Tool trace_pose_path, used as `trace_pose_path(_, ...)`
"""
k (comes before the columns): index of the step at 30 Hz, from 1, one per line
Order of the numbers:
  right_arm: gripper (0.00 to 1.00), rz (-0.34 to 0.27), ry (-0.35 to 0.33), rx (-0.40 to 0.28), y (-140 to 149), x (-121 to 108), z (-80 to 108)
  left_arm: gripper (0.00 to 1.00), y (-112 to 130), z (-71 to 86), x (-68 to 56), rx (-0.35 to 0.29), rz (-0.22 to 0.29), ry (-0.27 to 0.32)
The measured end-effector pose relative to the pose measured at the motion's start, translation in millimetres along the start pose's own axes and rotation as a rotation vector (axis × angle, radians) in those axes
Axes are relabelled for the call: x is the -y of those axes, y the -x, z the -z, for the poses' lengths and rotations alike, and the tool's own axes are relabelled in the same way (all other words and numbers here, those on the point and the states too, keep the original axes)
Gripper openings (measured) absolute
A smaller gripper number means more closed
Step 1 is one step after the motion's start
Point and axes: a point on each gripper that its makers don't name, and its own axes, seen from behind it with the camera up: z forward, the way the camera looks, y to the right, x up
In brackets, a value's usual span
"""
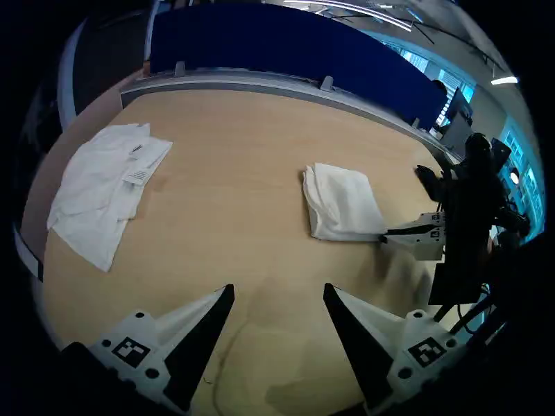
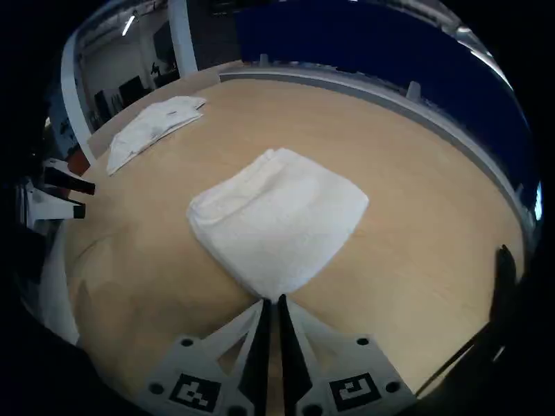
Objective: Fold towel
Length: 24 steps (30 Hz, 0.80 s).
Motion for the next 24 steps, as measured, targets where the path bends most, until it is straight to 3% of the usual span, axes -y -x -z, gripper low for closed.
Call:
trace_pose_path(11, 0.05, -0.004, 0.0, -0.04, -18, -1, 7.4, 0.96, 0, 2.5, 0.0, 0.0, -0.003, 0.002)
trace_pose_path(17, 0.05, 0.002, -0.003, -0.127, -58, -1, 24.6, 0.96, -5, 3.0, 0.5, -0.008, -0.008, 0.005)
trace_pose_path(24, 0.05, 0.046, 0.015, -0.229, -113, -7, 60.3, 0.95, -15, 5.1, -1.6, -0.025, -0.018, 0.011)
